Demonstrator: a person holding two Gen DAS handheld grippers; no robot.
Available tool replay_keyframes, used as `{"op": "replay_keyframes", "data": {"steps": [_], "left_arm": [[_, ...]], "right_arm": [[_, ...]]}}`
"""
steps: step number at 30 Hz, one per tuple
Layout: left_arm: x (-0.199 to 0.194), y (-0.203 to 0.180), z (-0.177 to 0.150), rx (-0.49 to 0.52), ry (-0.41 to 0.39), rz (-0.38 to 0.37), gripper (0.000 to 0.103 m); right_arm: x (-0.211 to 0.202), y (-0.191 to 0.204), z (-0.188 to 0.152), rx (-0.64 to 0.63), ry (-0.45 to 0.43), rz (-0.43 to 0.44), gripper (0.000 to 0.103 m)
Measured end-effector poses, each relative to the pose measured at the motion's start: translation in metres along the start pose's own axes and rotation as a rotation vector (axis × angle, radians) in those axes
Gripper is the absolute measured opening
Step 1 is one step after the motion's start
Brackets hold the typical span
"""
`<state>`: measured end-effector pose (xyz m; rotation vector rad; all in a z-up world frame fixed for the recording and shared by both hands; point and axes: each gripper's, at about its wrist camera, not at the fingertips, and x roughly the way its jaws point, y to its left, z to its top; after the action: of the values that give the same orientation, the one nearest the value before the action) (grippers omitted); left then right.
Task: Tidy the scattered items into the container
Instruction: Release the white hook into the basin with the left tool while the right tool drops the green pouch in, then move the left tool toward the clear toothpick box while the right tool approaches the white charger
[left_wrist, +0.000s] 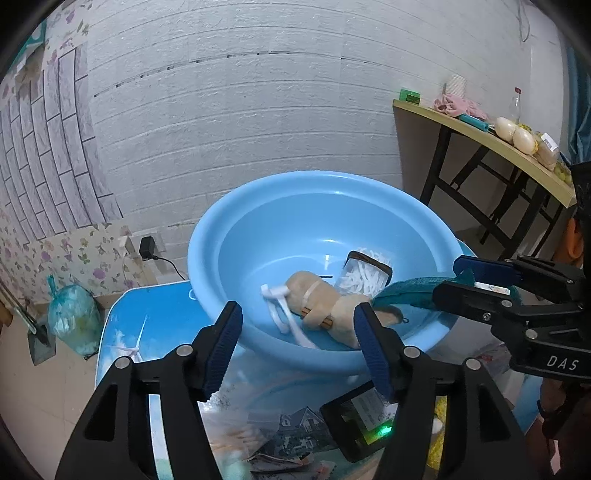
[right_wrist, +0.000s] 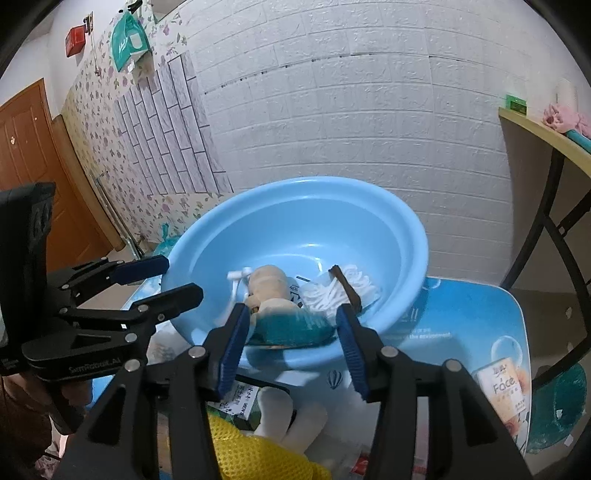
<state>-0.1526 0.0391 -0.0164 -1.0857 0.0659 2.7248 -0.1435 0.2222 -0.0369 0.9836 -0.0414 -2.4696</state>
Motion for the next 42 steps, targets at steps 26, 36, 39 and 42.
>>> {"op": "replay_keyframes", "data": {"steps": [26,36,39,42], "left_arm": [[-0.058,-0.002,-0.039,-0.069,0.014,0.034,0.082],[-0.063,0.006,-0.076,-0.097,0.095,0.051,0.089],[-0.061,0.006,-0.086,-0.108,0.126,0.046,0.089],[-0.061,0.006,-0.094,-0.1,0.135,0.042,0.09]], "right_arm": [[-0.054,0.007,-0.029,0.047,-0.027,-0.028,0.049],[-0.068,-0.004,-0.064,0.078,0.016,-0.067,0.049],[-0.073,-0.01,-0.072,0.091,0.022,-0.084,0.049],[-0.076,-0.014,-0.078,0.109,0.032,-0.092,0.049]]}}
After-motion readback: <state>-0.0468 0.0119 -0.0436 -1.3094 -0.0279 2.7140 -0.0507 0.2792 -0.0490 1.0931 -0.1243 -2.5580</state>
